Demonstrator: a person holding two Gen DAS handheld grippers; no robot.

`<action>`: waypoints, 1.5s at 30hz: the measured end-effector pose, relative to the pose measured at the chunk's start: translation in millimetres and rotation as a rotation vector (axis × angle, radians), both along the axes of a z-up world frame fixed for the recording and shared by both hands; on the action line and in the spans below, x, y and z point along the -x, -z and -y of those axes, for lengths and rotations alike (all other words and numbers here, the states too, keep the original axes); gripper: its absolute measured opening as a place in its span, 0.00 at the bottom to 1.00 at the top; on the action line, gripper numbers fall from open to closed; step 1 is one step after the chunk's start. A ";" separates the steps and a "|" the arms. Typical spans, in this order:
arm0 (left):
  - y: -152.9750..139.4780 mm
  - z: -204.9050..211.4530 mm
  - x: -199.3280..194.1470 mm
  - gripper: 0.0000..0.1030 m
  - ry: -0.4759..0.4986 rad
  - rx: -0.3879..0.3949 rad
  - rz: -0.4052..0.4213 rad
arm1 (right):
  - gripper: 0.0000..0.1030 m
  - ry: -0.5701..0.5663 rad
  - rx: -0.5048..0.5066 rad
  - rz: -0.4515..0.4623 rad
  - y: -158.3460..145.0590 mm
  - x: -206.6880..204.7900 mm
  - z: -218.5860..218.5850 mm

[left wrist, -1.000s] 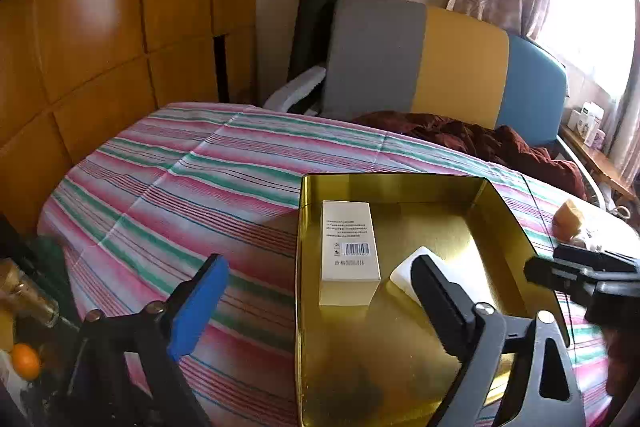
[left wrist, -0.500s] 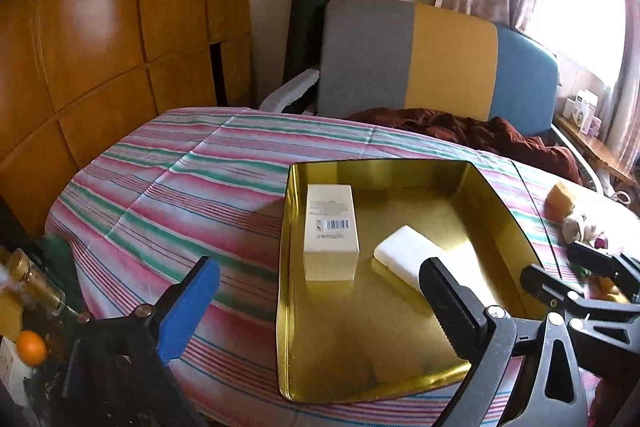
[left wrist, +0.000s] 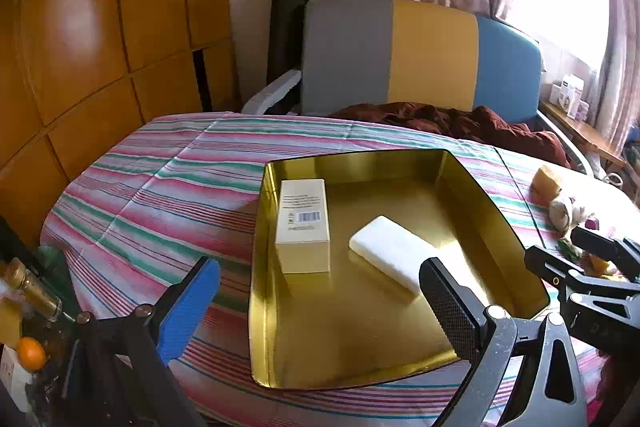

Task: Organize objects
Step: 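Move both tools back over the pile of items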

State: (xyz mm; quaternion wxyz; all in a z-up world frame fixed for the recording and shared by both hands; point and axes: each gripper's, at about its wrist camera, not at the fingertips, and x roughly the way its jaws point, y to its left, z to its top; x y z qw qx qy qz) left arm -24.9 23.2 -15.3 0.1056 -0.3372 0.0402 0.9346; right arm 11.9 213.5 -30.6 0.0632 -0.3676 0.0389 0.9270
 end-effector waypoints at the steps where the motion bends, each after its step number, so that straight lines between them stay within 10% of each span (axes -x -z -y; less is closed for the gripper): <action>1: 0.0 -1.8 -0.5 0.98 0.005 0.002 0.001 | 0.81 0.005 -0.002 -0.001 -0.1 -1.2 -1.8; 22: 5.2 -46.2 -13.6 0.98 0.141 0.042 0.025 | 0.81 0.141 0.019 0.007 3.1 -23.7 -59.5; 45: 4.0 -126.0 -23.8 0.98 0.388 0.072 0.032 | 0.81 0.533 0.124 -0.009 -14.6 -102.6 -217.4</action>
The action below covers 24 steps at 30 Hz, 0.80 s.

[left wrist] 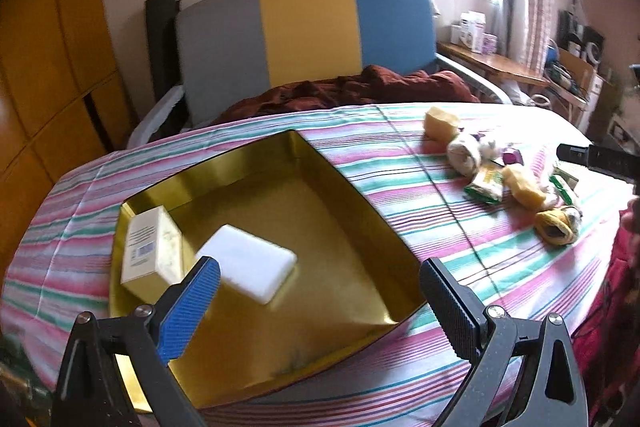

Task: Organize objects
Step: 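Move both tools back over the pile of items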

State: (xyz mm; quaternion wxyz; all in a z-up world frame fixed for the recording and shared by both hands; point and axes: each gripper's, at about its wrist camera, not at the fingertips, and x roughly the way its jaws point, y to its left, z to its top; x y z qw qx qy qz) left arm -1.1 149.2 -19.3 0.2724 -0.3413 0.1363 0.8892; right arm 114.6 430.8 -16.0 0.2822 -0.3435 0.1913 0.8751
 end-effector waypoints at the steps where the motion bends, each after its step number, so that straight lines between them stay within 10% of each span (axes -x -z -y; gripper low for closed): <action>1: 0.1 -5.1 -0.7 0.98 0.013 0.001 0.002 | 0.81 0.017 0.013 -0.006 -0.1 -4.8 -7.0; 24: 28.2 -144.8 -26.6 0.91 0.342 0.052 0.122 | 0.85 0.204 0.365 -0.208 28.2 -66.8 -84.0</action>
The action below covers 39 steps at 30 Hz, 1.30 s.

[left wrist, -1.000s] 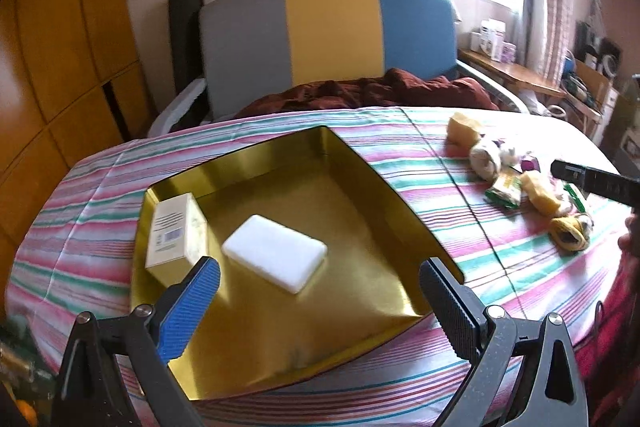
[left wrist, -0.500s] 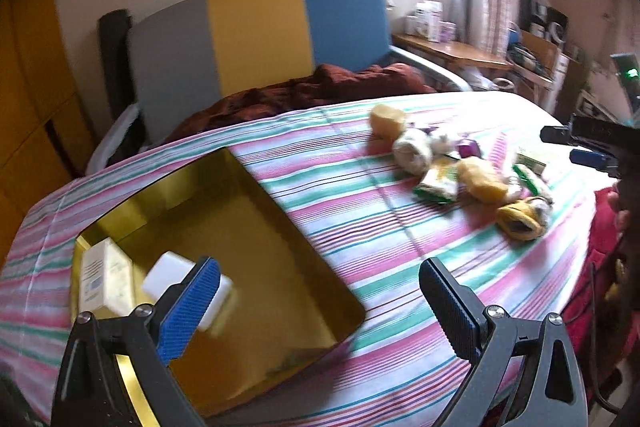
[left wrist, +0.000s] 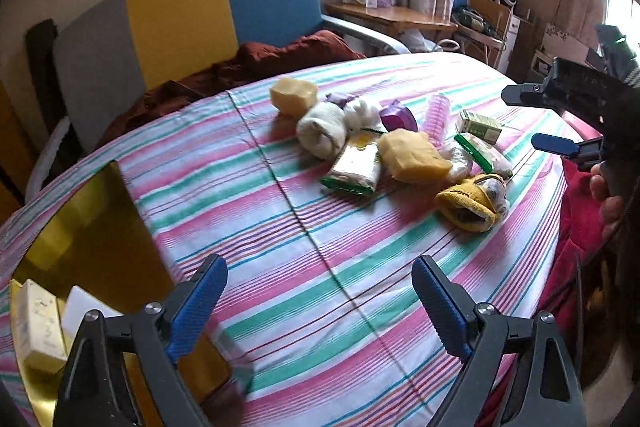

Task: Organize objects
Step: 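Move both tools back over the pile of items, then grasp the WEIDAN cracker pack with the left tool while the right tool grasps the yellow sock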

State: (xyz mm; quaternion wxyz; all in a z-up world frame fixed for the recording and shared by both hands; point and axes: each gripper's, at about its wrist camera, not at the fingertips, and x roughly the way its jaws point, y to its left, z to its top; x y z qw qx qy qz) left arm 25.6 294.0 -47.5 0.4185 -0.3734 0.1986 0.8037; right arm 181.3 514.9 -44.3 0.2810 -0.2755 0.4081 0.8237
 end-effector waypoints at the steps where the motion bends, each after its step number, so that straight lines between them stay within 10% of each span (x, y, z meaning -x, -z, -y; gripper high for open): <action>1: 2.9 -4.6 1.3 0.91 0.001 0.004 0.005 | 0.85 0.003 0.007 -0.010 0.6 -1.3 -0.9; 30: 64.9 -136.9 55.0 0.57 0.170 0.163 0.036 | 0.85 -0.017 0.111 -0.066 12.1 -2.8 -12.6; 39: 61.9 -95.1 32.7 0.48 0.143 0.112 0.073 | 0.85 -0.012 0.125 -0.043 14.1 -0.2 -14.8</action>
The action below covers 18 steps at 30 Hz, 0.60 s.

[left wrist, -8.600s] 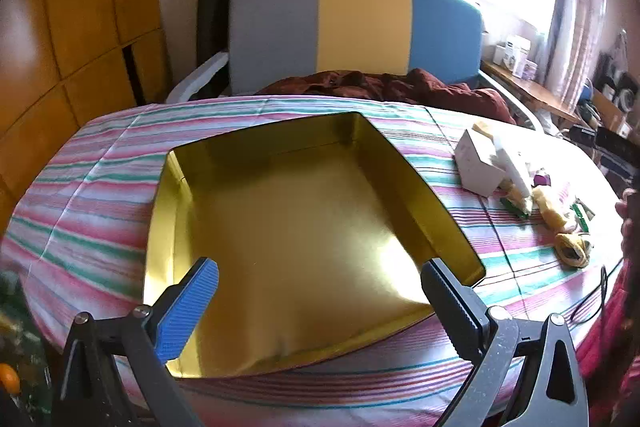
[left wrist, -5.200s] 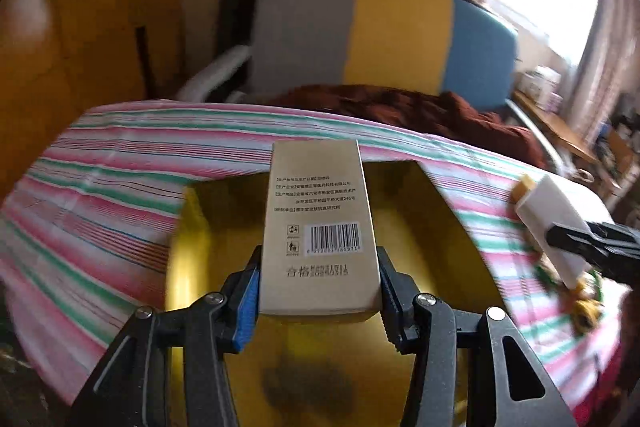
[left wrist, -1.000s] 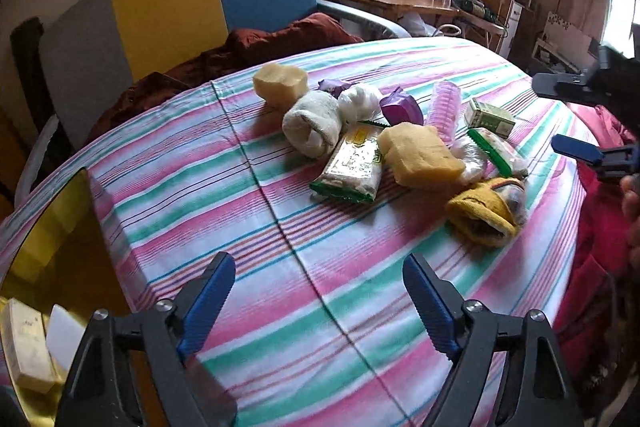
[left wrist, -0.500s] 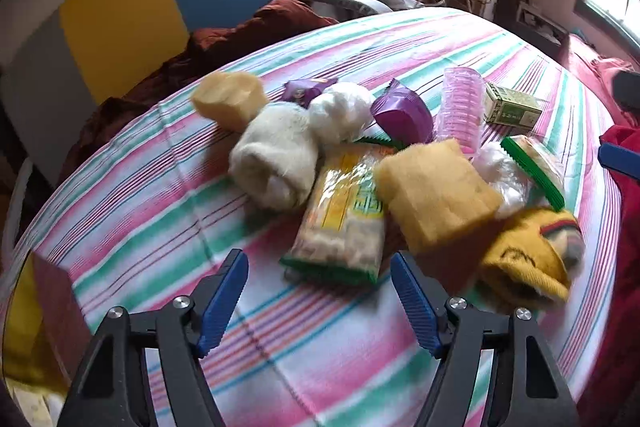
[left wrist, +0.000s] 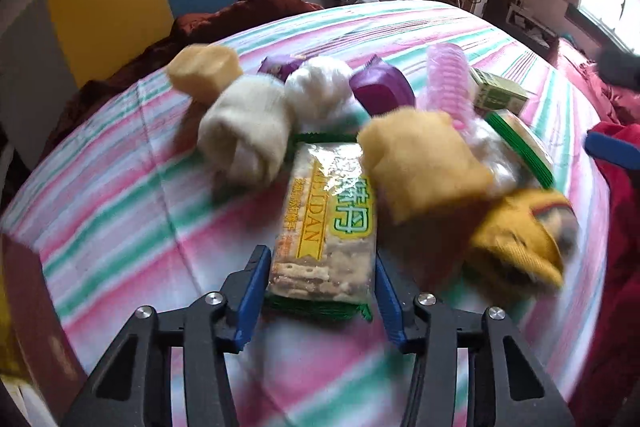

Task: Organize objects
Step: 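Grasp the WEIDAN cracker pack with the left tool while the right tool grasps the yellow sock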

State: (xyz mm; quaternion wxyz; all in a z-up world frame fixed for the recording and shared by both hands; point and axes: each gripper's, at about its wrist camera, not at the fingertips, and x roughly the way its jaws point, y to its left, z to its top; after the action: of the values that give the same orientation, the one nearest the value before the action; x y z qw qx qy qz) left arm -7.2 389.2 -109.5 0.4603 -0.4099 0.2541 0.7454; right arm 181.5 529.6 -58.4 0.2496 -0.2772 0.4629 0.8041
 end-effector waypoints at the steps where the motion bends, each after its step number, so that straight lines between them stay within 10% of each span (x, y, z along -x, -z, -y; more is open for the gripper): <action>1: -0.7 8.7 -4.1 0.48 -0.008 -0.005 0.005 | 0.85 0.000 0.002 0.001 0.5 -0.2 -0.3; 18: -4.4 59.3 -19.0 0.65 -0.083 -0.044 0.076 | 0.85 -0.179 0.117 0.214 27.0 41.1 2.4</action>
State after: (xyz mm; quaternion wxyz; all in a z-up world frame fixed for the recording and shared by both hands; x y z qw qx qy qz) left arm 11.8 329.9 -105.1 0.4470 -0.4379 0.2028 0.7532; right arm 140.5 527.2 -85.4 0.2083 -0.4153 0.4535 0.7606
